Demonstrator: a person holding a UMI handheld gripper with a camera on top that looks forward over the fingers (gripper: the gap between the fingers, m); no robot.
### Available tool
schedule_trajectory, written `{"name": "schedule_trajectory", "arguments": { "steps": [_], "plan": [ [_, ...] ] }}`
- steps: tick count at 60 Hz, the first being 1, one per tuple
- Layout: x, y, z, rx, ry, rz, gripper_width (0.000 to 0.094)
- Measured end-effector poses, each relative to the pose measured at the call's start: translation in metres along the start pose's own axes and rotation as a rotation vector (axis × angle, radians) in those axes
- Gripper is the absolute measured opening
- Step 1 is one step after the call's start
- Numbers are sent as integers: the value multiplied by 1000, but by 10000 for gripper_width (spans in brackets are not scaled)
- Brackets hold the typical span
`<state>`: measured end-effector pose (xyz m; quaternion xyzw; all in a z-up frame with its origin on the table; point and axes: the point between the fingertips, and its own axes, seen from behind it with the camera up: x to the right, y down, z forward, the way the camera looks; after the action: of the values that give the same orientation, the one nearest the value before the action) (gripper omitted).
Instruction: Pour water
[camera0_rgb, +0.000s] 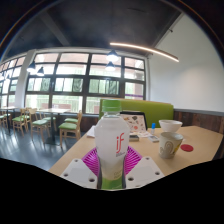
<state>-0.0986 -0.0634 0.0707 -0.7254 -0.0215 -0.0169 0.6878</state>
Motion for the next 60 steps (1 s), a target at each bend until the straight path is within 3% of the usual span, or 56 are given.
{"name": "schedule_trajectory", "arguments": {
  "steps": [12,24,33,38,52,60],
  "plan": [
    [12,-58,33,44,-33,365,263],
    [81,-91,72,70,-84,1250,264],
    [106,-85,90,20,-184,1917,264],
    [118,-100,81,57,-265,2165,264],
    [120,-117,44,109,-282,2355,265],
    [106,-121,9,87,-280,2338,265]
  ]
}}
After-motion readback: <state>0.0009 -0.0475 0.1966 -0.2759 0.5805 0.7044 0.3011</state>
